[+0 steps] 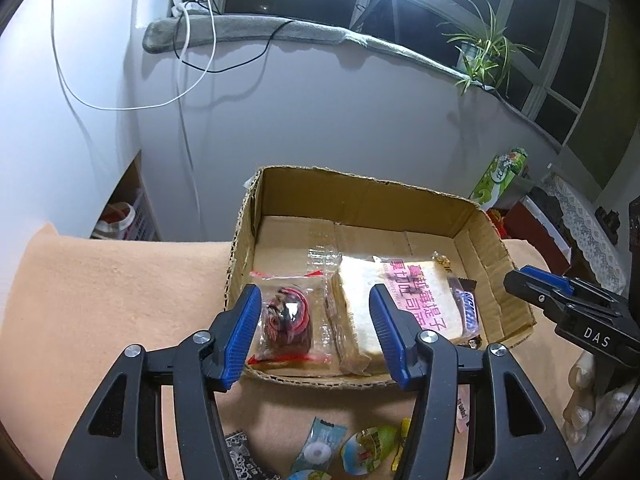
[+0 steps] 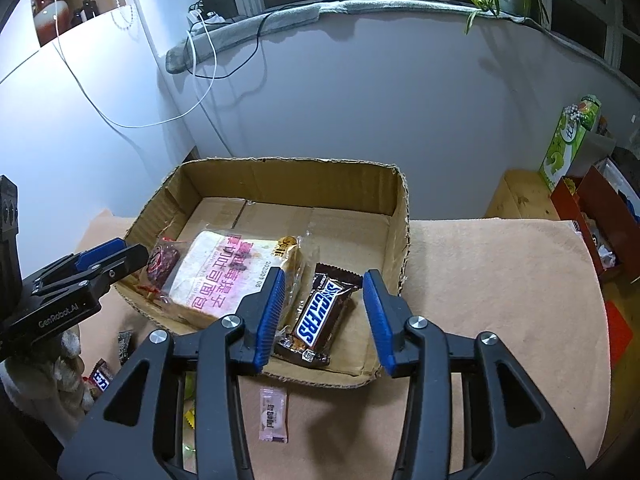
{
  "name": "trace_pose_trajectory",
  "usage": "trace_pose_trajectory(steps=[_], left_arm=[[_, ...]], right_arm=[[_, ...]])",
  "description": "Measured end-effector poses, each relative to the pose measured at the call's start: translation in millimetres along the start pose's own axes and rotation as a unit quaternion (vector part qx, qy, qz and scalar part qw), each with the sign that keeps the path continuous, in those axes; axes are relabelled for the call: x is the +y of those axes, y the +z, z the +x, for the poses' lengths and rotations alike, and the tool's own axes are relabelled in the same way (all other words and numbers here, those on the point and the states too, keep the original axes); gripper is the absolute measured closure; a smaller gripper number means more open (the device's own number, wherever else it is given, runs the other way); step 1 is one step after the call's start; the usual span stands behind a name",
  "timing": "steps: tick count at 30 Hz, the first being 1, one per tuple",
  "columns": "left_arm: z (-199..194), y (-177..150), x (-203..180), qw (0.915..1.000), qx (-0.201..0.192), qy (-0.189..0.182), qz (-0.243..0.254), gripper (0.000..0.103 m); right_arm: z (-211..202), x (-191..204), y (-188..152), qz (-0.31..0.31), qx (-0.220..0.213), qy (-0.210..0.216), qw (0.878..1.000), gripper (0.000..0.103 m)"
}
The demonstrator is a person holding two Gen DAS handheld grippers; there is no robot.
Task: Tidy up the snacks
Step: 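Open both grippers to drop the snacks in the box and withdraw, then grasp the small green candy with the left gripper while the right gripper grasps the pink candy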
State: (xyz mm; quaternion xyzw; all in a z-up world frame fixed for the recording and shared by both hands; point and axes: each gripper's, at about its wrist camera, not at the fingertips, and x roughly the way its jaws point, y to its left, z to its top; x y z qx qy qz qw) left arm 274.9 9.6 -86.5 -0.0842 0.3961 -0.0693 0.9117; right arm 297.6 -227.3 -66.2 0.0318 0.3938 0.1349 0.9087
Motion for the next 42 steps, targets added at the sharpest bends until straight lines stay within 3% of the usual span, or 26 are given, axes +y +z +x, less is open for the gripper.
trace_pose_trajectory(steps=[18,23,30,39,41,42], left_arm=[[-74,-19,0,0.999,-0.041,-0.017,-0.002,0.048],[-95,-38,4,0.9986,-0.047,-0.023,-0.007,0.048],[-101,-76,-8,0.9989,-0.029,-0.035,0.009,0.048],[-80,-119,-48,0.9972,0.017,-0.054,0.049,0.048],[-70,-125,-54,0.9967,0.028,-0.048,0.059,0.048],[-67,-127,-56,0.9965,0.031,-0.046,0.062,0.048]], right_arm=[[-60,28,-33,-0.04,-0.024,0.02,0.999,0.06],[-67,28,-54,-0.042,-0.016,0.026,0.999,0.054],[-65,20,-79,-0.041,0.0,0.031,0.999,0.054],[-34,16,-95,-0.043,0.057,0.068,0.995,0.053],[-23,17,-98,-0.049,0.074,0.069,0.994,0.044],[-19,18,-99,-0.052,0.078,0.068,0.993,0.033]])
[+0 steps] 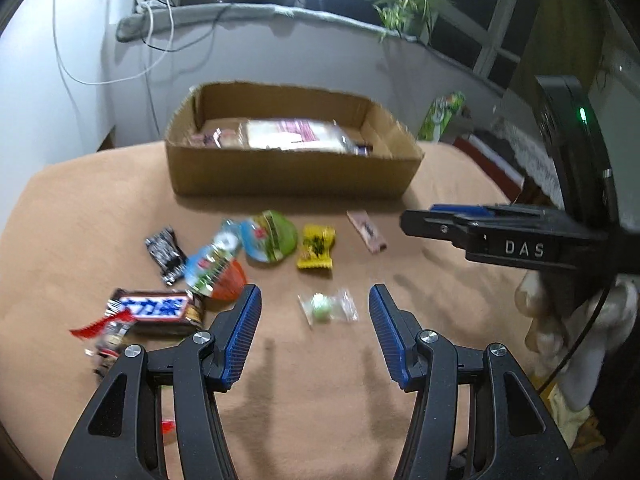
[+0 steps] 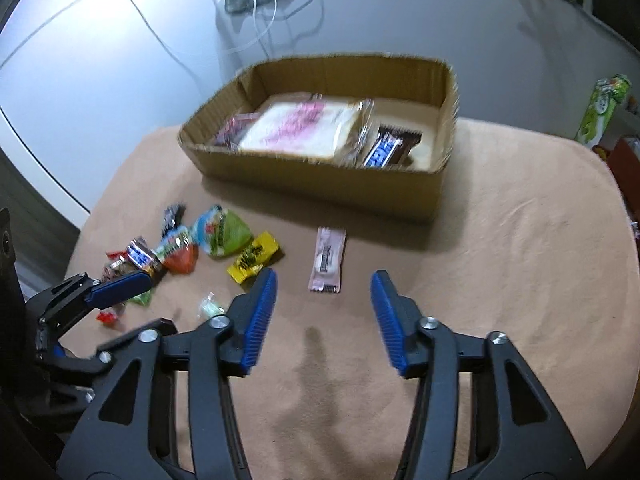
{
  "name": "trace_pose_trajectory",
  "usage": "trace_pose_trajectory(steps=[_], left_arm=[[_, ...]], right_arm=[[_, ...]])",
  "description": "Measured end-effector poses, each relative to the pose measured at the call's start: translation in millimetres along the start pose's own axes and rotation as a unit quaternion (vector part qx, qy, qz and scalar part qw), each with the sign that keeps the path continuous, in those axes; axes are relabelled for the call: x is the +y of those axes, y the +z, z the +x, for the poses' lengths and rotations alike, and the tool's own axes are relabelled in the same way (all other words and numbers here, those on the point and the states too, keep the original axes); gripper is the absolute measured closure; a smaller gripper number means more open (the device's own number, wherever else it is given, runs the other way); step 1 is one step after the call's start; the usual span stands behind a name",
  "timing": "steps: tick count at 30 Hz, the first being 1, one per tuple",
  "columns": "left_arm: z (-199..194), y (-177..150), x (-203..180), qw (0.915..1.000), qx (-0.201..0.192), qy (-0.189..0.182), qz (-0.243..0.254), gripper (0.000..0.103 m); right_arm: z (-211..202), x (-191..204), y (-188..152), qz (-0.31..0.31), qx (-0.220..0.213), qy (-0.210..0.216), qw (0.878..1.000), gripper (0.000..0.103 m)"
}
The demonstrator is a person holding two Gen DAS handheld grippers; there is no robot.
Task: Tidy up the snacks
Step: 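Grasp the small green candy with the left gripper while the right gripper grasps the pink candy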
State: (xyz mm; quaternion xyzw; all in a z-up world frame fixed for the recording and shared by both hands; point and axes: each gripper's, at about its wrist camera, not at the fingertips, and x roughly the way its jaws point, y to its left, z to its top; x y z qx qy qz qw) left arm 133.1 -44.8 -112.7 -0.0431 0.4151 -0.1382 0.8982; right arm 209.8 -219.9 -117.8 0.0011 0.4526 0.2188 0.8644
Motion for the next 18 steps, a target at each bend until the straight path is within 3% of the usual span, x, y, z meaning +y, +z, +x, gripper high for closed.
trace_pose_trajectory(steps=[15,17,18], left_arm=[[39,-13,-7,0.9992,0.026,0.022,0.019,0.05],[40,-14,-7,0.9993,0.024,0.021,0.019,0.055],[40,-13,-6,0.9994,0.024,0.02,0.017,0.057]], right_arm=[[39,4,17,-0.01,0.027,-0.022,0.999,0.03],[45,7,19,-0.01,0.032,-0.024,0.999,0.032],[49,9,19,-0.012,0.038,-0.022,0.999,0.038]])
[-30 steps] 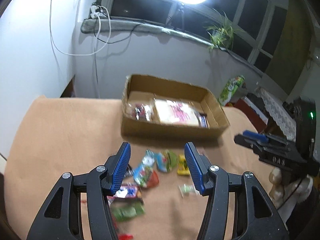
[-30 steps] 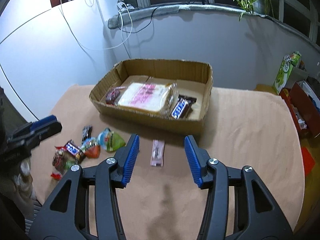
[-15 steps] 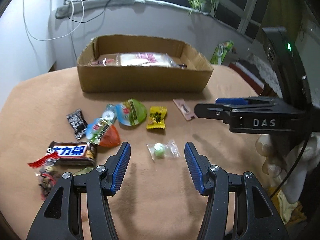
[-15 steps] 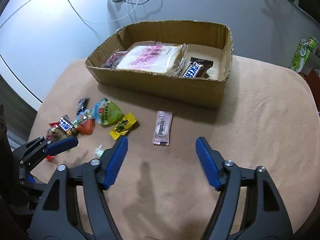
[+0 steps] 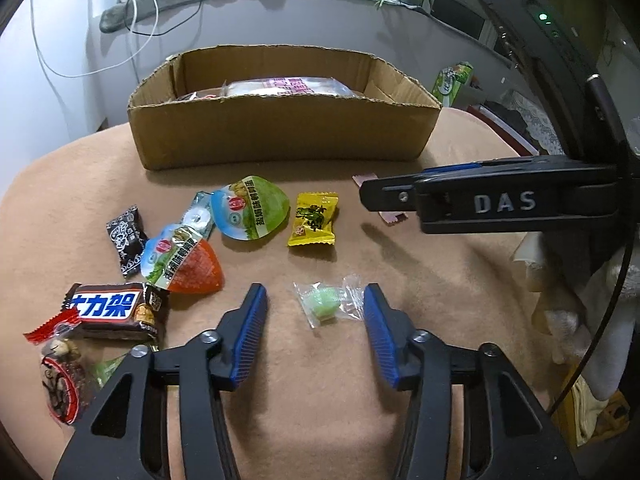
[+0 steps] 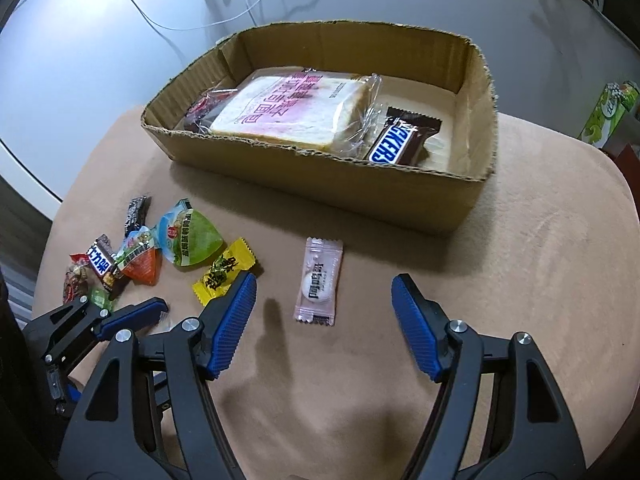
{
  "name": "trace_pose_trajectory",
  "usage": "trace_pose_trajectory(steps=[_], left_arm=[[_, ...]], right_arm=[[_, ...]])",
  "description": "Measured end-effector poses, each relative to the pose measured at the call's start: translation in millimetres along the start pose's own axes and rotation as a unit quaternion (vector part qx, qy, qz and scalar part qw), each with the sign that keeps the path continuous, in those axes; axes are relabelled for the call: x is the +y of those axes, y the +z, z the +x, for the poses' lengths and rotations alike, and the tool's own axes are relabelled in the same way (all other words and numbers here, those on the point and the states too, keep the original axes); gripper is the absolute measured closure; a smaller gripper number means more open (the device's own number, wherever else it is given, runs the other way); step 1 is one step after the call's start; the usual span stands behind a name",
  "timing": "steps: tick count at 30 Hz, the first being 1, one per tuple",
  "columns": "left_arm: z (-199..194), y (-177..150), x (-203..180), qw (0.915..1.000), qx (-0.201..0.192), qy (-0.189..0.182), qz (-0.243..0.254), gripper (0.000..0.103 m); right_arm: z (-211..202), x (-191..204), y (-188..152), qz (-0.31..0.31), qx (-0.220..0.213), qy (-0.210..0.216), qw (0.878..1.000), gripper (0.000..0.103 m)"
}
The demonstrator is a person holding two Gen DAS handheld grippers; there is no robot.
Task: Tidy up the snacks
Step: 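Grasp the small green candy with the left gripper while the right gripper grasps the pink candy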
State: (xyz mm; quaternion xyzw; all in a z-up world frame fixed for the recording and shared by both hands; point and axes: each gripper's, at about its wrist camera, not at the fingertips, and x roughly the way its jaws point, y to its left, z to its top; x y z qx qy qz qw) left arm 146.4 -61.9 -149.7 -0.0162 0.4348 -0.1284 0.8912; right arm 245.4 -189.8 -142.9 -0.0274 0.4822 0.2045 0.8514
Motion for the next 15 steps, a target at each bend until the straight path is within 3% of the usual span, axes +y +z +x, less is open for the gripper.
trace_pose_trajectory(steps=[1,5,7,12,15], left_arm=[[-0.1,-0.1,1.4,1.0,-0.001,-0.003,-0.003,0.061],[-0.2,-1.1,1.1,1.0,-0.003,-0.003,-0.002,0.072],[-0.2,-1.4,-1.1,1.0,-0.005,-0.001,0.005,0.077],[0.0,-0.4,-2.1,0.9999,-0.004,-0.009,0.008,0.082],[0.1,0.6,-1.1,0.9999,-0.003,-0.013,0.006,0.084]], right_arm=[[3.3,1.4,0.3,-0.001,0.005,0.0,1.0,0.044],[8.6,8.9,-0.4,-0.017,0.007,-0.021,1.0,0.05],[9.6,10.6,-0.3,-0.021,0.007,-0.033,0.999,0.065],[9.6,6.7,1.2,-0.02,0.009,-0.042,0.999,0.082],[8.0,5.3,1.1,-0.022,0.01,-0.041,0.999,0.082]])
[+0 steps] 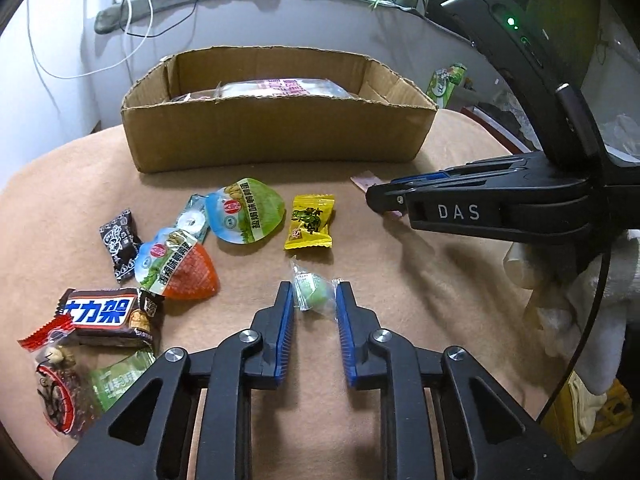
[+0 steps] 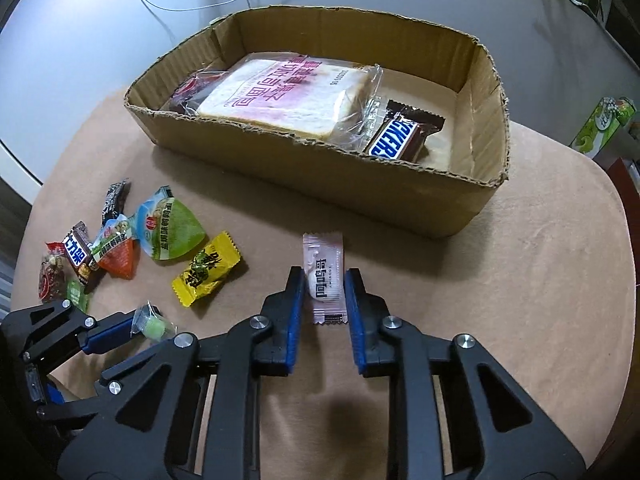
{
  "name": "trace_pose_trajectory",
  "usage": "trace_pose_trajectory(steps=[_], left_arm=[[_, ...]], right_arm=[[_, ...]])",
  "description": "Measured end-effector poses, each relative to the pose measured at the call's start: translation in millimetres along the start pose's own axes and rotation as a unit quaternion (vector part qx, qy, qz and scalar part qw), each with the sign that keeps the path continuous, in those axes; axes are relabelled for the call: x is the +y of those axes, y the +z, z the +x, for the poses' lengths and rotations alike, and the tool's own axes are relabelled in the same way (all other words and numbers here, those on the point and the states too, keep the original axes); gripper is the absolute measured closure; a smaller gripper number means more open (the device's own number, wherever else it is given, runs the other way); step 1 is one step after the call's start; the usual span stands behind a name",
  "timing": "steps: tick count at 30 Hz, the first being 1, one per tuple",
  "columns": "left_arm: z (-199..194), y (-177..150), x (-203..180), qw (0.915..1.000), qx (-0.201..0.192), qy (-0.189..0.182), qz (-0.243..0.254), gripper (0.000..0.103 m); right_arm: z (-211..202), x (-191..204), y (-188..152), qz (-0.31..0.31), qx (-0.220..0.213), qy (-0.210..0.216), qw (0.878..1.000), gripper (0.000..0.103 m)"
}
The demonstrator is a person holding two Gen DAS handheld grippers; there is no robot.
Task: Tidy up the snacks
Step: 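Grasp the small green candy with the left gripper while the right gripper grasps the pink candy, then carry the green candy with the left gripper while the right gripper carries the pink candy to the box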
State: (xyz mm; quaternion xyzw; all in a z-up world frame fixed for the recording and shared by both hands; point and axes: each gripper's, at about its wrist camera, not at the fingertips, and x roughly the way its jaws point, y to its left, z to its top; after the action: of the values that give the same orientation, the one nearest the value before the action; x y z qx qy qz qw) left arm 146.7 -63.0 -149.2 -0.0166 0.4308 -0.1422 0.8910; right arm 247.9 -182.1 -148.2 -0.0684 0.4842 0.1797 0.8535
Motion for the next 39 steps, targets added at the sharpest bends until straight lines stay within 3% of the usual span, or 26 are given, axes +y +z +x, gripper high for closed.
trace_pose_trajectory(steps=[9,23,39], left_arm=[[-6,0,6,0.9998,0.001,-0.013,-0.014,0.086],[-38,7,12,0.9989,-0.027,-0.03,-0.024,0.086],[-61,66,45,0.9962,-0.08,-0.008,-0.035,0.086]], right_arm=[[-7,-5,-4,0.014,-0.009,0.012,1.0,0.082],[-59,-15,-10,0.023,-0.057,0.026,0.998,0.082],[-97,-38,24,0.049,-0.112,0.024,0.992,0.082]])
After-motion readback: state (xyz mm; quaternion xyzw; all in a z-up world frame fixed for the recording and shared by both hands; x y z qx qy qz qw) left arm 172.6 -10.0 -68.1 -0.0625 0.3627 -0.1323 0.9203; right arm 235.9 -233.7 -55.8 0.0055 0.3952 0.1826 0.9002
